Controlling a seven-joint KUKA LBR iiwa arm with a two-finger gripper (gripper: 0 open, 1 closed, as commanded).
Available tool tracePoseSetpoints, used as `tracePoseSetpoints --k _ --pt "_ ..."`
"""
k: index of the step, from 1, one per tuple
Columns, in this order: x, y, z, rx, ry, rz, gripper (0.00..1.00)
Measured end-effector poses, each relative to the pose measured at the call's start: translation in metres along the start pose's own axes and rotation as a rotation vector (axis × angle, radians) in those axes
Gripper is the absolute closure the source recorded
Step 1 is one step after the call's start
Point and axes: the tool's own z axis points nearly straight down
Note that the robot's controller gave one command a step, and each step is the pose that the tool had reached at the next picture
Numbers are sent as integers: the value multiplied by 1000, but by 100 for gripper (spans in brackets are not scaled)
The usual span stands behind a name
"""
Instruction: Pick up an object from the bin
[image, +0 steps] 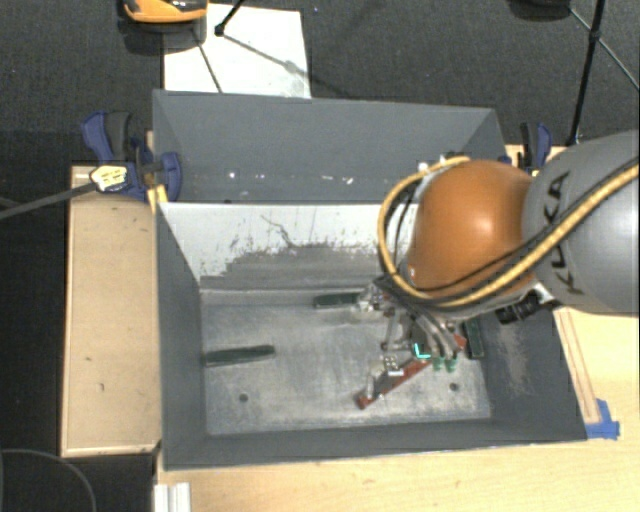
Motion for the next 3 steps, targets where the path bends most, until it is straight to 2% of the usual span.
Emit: tracePoseSetpoints --k 1,2,3 --pt "-2 0 -3 -1 -8 3 0" --pt "1 -33 50 0 -10 -135 0" --pt "-4 -96 59 3 -9 -125 0"
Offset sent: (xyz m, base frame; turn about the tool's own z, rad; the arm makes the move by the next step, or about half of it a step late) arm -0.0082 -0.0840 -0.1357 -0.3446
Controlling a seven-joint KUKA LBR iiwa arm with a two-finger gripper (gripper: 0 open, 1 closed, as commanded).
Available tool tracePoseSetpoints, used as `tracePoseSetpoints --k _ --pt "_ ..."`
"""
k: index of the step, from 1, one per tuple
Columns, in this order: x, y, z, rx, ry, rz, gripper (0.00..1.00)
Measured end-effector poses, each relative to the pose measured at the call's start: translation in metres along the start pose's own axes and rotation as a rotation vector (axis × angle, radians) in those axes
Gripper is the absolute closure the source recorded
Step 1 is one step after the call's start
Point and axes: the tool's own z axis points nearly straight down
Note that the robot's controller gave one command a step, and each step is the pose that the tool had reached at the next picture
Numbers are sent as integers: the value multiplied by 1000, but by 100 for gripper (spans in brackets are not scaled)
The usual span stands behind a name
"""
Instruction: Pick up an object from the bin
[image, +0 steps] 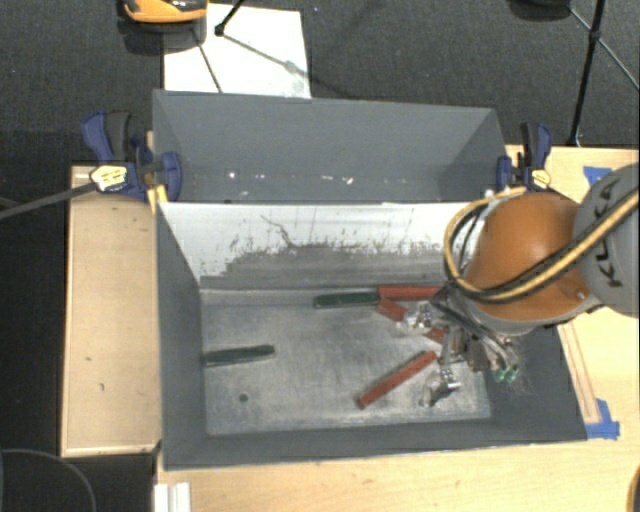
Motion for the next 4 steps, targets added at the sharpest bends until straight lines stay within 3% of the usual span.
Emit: tracePoseSetpoints --k 1,2,3,4 --pt "-1 15 36 -3 1 -52 0" --pt "5 23 70 -2 -7 -266 0" --pt "-27 30 71 -4 -4 -91 100" --pt "-27 30 71 -4 -4 -91 100"
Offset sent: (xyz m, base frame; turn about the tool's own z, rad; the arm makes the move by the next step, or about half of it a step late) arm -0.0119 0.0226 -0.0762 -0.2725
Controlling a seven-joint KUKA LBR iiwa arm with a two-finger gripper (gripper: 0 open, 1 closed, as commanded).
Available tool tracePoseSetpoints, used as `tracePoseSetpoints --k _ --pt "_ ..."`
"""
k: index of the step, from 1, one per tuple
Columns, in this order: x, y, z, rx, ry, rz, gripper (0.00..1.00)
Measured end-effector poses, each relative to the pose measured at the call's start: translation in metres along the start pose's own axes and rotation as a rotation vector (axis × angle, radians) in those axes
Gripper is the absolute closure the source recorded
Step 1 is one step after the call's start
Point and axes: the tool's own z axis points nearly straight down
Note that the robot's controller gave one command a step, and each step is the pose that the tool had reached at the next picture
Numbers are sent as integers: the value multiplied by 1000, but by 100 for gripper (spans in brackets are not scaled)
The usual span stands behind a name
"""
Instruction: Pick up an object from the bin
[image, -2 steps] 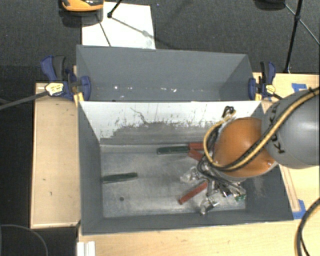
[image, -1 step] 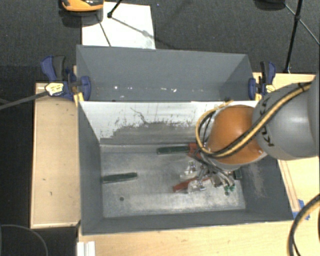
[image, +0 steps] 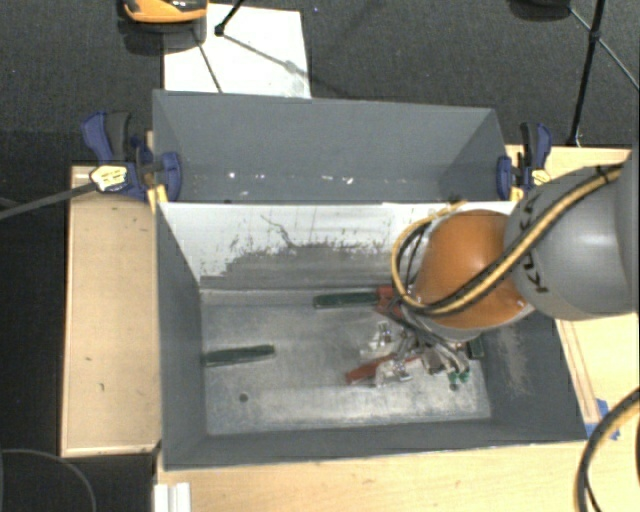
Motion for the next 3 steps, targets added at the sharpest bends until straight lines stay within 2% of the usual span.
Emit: tracePoseSetpoints --k 3 --pt "1 0 -14 0 5 2 100"
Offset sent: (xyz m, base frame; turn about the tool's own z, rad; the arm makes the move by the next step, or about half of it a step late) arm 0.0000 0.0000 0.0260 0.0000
